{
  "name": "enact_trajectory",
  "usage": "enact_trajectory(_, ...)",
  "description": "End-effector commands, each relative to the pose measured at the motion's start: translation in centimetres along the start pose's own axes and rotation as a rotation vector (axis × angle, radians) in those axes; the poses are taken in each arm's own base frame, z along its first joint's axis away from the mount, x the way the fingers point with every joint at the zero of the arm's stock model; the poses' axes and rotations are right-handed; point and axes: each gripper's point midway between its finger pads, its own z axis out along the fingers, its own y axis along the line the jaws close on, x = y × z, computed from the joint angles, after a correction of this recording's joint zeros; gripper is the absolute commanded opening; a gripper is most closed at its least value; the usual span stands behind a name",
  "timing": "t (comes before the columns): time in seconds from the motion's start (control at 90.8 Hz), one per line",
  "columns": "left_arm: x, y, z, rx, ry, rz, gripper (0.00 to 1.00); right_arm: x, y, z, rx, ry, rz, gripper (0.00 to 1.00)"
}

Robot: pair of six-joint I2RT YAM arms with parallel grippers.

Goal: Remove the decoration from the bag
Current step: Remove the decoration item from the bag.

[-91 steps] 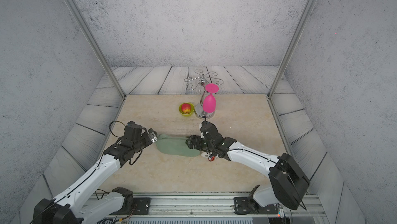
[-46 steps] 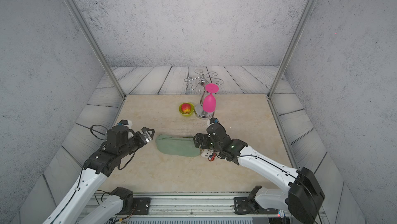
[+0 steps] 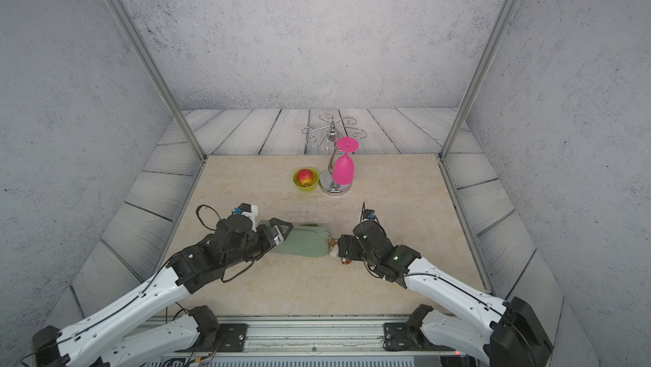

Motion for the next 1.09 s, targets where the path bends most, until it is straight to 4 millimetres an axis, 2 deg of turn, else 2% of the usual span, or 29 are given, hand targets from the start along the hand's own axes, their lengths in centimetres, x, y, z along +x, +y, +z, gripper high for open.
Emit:
enact_trajectory(0.0,-0.2,-2.5,1.7,0.038,-0.034,-0.018,0.99,0.1,-1.7,-0.3,0.058,-0.018,0.01,0.98)
enact_trajectory(0.231,1.5,-3.5,6.3,0.032,0.006,0.033,0.99,0.9,-3.2,-0.2,0.099,-0.009,0.004,0.98)
enact_trajectory(0.484,2.6,-1.6,9.5,-0.028,0.025,0.073,0.99,2.3,-3.5,0.6,0.074,0.023,0.014,0.98)
enact_trajectory(0.716,0.6,1.8,10.0,-0.145,-0.08,0.148,0.99,2.7,-2.3,1.3,0.027,0.063,0.006,0.98)
enact_trajectory(1.079,-4.0,7.6,8.7,-0.275,-0.154,0.161,0.99,2.9,-1.0,2.0,-0.003,0.124,-0.009,0.97)
